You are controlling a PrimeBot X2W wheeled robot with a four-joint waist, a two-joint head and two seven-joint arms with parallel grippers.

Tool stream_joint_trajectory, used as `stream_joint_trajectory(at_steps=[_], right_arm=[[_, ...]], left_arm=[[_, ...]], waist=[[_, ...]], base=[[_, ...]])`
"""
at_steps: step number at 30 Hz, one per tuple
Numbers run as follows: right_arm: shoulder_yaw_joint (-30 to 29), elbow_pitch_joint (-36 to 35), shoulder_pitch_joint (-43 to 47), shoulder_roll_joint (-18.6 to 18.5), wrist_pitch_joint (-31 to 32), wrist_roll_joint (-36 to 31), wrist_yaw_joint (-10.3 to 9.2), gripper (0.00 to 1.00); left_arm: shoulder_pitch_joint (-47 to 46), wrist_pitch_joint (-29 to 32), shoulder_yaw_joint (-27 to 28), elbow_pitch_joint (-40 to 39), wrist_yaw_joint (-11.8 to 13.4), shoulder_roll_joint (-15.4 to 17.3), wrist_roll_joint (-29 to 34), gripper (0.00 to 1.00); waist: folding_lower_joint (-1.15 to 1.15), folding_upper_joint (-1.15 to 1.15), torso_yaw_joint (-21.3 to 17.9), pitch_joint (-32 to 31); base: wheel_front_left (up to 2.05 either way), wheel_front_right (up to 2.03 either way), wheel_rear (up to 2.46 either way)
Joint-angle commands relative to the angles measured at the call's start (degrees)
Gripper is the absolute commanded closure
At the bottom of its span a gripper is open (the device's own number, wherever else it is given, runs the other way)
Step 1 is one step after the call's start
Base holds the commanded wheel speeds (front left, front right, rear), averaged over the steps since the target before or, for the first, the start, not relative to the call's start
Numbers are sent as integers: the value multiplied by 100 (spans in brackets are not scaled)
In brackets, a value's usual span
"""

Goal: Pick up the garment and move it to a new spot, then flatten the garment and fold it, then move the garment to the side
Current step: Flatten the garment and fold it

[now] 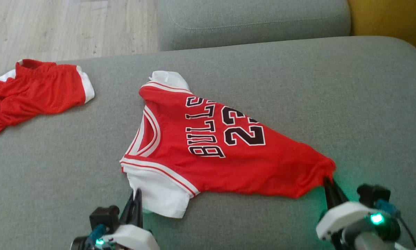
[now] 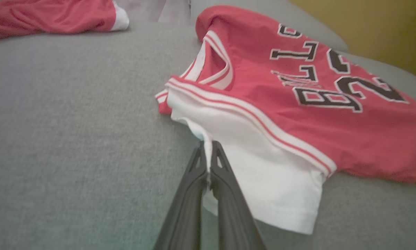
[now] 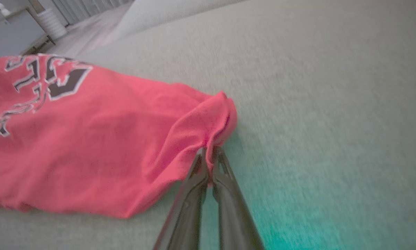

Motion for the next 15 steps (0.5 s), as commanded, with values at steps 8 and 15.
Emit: stream_joint_trajectory(at_steps=[8,15], right_arm=[[341,-1275,-300,-40,-42,417,21,100],[429,-2830,-188,-40,199,1035,21,100]], left_arm=[[-51,-125,429,-1417,53,329,-155,100],[-300,61,761,-2950,114,701,-211,100]], waist=[[0,0,-18,-181],[0,0,-10,-359]], base=[[0,0,0],[0,0,0]])
